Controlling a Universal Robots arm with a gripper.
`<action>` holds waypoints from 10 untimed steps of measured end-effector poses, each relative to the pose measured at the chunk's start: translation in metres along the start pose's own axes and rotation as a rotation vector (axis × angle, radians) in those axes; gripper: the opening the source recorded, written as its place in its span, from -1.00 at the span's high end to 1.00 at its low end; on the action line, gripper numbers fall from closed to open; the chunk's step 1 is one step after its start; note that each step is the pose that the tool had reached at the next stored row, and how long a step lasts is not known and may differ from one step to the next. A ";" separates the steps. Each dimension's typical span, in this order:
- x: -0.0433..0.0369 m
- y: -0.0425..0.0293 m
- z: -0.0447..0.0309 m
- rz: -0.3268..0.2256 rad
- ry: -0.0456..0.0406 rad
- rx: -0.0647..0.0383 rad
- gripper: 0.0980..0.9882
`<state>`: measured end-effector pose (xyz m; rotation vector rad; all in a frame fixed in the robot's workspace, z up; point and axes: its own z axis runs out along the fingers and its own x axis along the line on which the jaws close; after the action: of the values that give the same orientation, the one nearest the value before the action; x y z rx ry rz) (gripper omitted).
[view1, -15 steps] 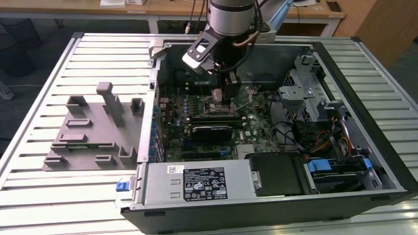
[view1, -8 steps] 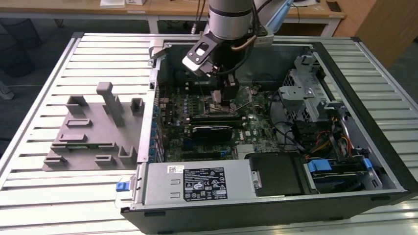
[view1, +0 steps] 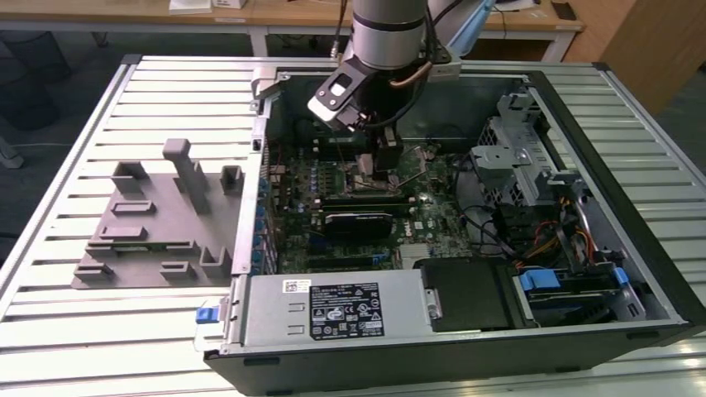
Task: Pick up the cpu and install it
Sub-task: 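Place the cpu into insertion slot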
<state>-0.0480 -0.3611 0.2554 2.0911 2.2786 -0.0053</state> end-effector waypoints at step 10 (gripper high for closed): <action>0.0043 0.0004 0.0094 0.004 -0.0001 0.000 0.00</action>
<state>-0.0477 -0.3572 0.2458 2.0955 2.2746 -0.0055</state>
